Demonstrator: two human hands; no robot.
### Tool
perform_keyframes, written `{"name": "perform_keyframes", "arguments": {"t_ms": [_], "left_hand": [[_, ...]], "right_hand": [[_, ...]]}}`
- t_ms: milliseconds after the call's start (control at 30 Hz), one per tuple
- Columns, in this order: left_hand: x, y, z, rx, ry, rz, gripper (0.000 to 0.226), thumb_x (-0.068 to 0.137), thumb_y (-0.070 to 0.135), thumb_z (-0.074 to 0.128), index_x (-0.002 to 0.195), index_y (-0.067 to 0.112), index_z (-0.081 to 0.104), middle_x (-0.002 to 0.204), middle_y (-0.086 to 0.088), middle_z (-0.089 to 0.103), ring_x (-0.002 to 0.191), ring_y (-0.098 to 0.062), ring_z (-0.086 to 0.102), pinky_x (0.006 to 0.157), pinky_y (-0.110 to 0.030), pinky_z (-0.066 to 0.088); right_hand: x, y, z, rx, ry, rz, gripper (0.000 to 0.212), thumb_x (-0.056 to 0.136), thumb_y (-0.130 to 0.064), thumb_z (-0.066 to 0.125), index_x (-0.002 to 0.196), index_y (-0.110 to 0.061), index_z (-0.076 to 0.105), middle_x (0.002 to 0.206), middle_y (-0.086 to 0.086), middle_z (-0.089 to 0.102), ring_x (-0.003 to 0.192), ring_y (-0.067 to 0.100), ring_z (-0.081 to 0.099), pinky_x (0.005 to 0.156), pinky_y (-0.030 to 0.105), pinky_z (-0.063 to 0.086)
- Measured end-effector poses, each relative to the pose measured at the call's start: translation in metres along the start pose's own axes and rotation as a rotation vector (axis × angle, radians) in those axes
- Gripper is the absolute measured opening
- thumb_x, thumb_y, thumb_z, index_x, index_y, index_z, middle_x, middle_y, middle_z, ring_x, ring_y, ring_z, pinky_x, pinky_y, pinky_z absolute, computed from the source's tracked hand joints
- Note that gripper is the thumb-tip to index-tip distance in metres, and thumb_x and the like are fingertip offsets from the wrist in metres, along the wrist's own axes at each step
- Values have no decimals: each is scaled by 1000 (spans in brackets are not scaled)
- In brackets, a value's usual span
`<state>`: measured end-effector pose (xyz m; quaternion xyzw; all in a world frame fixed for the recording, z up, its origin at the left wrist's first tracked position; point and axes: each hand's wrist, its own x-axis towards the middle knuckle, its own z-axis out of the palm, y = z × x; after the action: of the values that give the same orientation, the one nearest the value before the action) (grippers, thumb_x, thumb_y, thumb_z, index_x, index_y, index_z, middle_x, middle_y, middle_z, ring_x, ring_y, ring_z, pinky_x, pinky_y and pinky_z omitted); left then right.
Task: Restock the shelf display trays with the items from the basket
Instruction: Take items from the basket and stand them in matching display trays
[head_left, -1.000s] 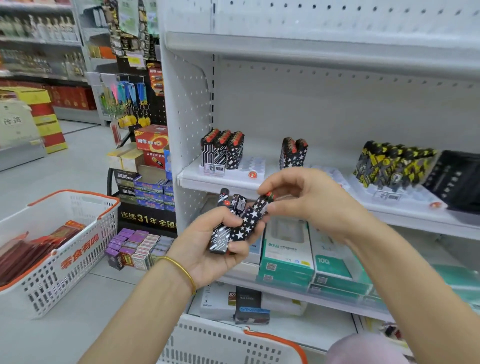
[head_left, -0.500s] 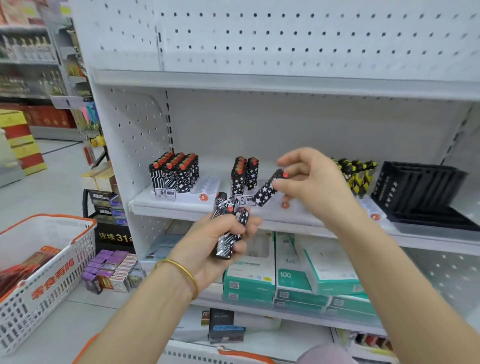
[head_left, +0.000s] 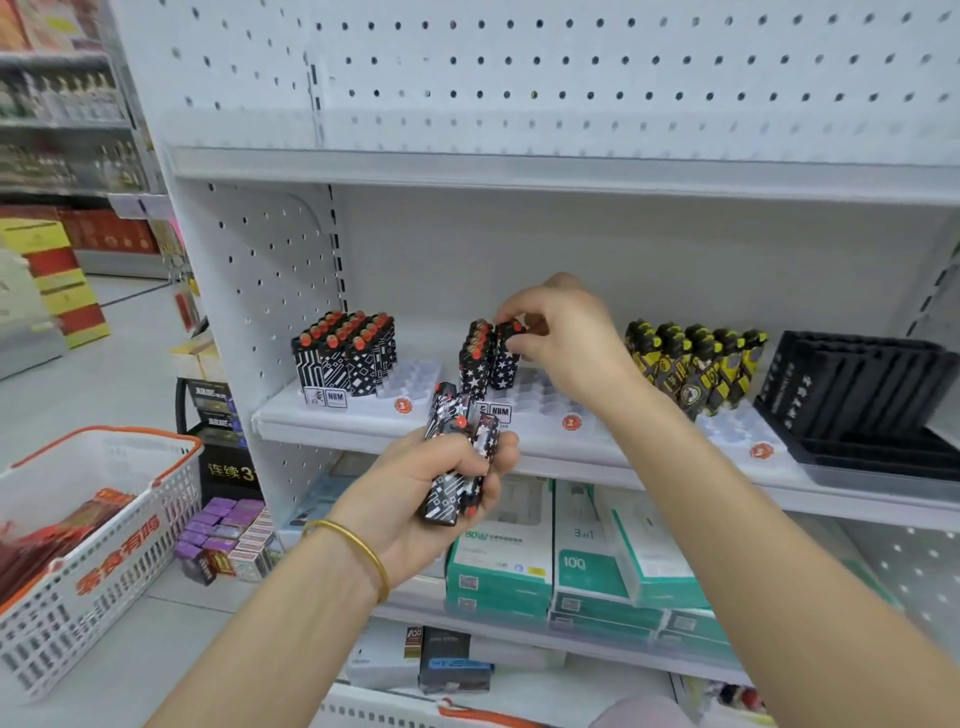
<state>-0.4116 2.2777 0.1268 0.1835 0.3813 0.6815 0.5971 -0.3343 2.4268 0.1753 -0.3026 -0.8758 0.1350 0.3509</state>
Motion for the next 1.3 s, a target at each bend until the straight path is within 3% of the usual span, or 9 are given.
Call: {"name": "perform_keyframes", "arguments": {"t_ms": [200, 467, 567, 633, 767, 900, 1033, 1133, 1300], "left_hand": [[-1, -1, 4, 5, 34, 23, 21, 84, -16, 39, 86, -7, 57, 69, -18, 65, 60, -19, 65, 59, -25, 56], [-5, 2, 0, -91, 51, -14, 18, 84, -11, 45, 91, -8, 60, 83, -24, 69, 71, -26, 68, 63, -35, 58], [-6, 4, -2, -100, 30, -18, 21, 75, -11, 48, 93, -7, 60, 87, -23, 69, 76, -26, 69, 63, -36, 59], [-5, 5, -3, -105, 16, -16, 30, 66, -8, 52, 95, -6, 60, 87, -23, 69, 74, -25, 70, 63, -36, 59], [-5, 6, -1, -94, -2, -18, 28, 70, -8, 51, 96, -3, 60, 87, -22, 68, 73, -26, 70, 64, -39, 59], [-8, 9, -4, -126, -3, -9, 28, 76, -7, 50, 104, -7, 57, 97, -26, 68, 80, -31, 71, 67, -39, 59], [-5, 14, -6, -45, 108, 98, 10, 86, -7, 50, 93, -4, 57, 79, -20, 70, 67, -21, 71, 49, -23, 56], [-2, 15, -5, 59, 161, 153, 8, 86, -6, 53, 91, 0, 56, 69, -14, 69, 60, -15, 68, 43, -17, 50], [-3, 16, -4, 163, 118, 181, 22, 84, -5, 58, 104, 4, 53, 69, -10, 66, 59, -11, 65, 43, -18, 48]], "right_hand": [[4, -1, 5, -76, -52, -29, 26, 83, -10, 67, 106, -19, 70, 94, 0, 43, 83, 18, 48, 71, 23, 34], [-11, -6, 3, -132, 7, -14, 33, 90, -12, 56, 119, -25, 63, 103, 2, 57, 93, 22, 57, 85, 35, 48], [-29, -14, -11, 118, 39, 6, 22, 88, -11, 58, 105, -21, 68, 80, -9, 60, 73, 9, 56, 67, 23, 48], [-42, -22, -19, 374, -153, 43, 15, 88, -12, 60, 97, -19, 70, 73, -9, 62, 62, 2, 56, 51, 16, 44], [-53, -24, -20, 454, -433, -12, 20, 81, -5, 68, 91, -23, 70, 75, -3, 67, 65, 1, 58, 61, 19, 48], [-53, -15, -20, 578, -281, 84, 19, 78, 2, 70, 83, -16, 66, 72, 0, 62, 56, -1, 54, 51, 13, 43], [-56, -9, -19, 582, -254, 144, 21, 79, 3, 68, 76, -14, 55, 74, 6, 62, 59, 9, 56, 53, 18, 46], [-57, -13, -16, 460, -314, 64, 24, 78, 3, 65, 87, -18, 57, 82, 3, 61, 67, 9, 54, 64, 19, 45], [-56, -21, -17, 349, -482, -77, 62, 76, 7, 54, 126, -30, 52, 100, -10, 57, 74, 26, 61, 73, 35, 54]]}}
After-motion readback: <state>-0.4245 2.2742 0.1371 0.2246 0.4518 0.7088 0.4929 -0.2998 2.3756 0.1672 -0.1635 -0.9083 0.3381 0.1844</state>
